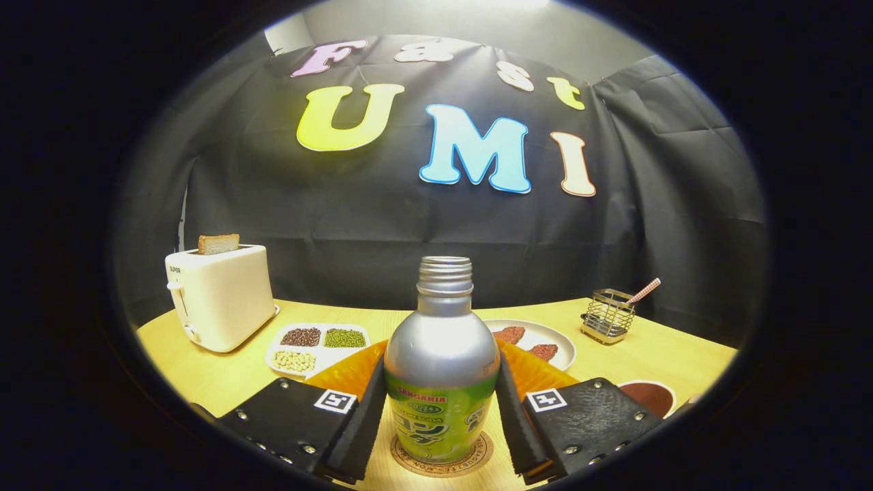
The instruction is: Take the bottle from table, then pour the juice into the cup, finally place the bottle on the coaster
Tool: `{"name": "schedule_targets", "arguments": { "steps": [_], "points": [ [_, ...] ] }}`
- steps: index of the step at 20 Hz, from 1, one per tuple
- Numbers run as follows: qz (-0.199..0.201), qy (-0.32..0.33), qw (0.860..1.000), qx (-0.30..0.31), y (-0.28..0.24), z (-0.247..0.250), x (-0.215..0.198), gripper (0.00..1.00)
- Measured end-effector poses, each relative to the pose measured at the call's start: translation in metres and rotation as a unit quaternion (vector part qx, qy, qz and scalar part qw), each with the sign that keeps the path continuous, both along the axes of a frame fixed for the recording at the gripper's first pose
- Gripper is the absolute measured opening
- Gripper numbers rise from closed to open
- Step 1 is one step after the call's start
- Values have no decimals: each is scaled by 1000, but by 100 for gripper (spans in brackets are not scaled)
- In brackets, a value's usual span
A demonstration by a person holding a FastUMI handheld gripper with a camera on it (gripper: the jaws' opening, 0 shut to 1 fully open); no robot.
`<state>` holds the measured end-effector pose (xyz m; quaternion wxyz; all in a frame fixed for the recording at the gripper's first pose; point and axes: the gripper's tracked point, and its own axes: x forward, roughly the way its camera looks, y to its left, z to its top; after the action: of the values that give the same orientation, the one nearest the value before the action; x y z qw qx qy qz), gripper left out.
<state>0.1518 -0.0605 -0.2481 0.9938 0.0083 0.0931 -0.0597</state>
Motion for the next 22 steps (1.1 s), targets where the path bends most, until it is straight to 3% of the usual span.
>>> {"name": "schedule_targets", "arguments": {
  "steps": [4,7,10,16,22],
  "points": [
    [0,-7,1000,-5,-1,-2,-3,77],
    [1,24,1000,12,0,-21,-5,82],
    [2,23,999,26,-2,-22,-9,94],
    [-2,-25,999,27,-17,40,-22,96],
    [28,-74,997,17,-19,137,-47,96]
  ]
}}
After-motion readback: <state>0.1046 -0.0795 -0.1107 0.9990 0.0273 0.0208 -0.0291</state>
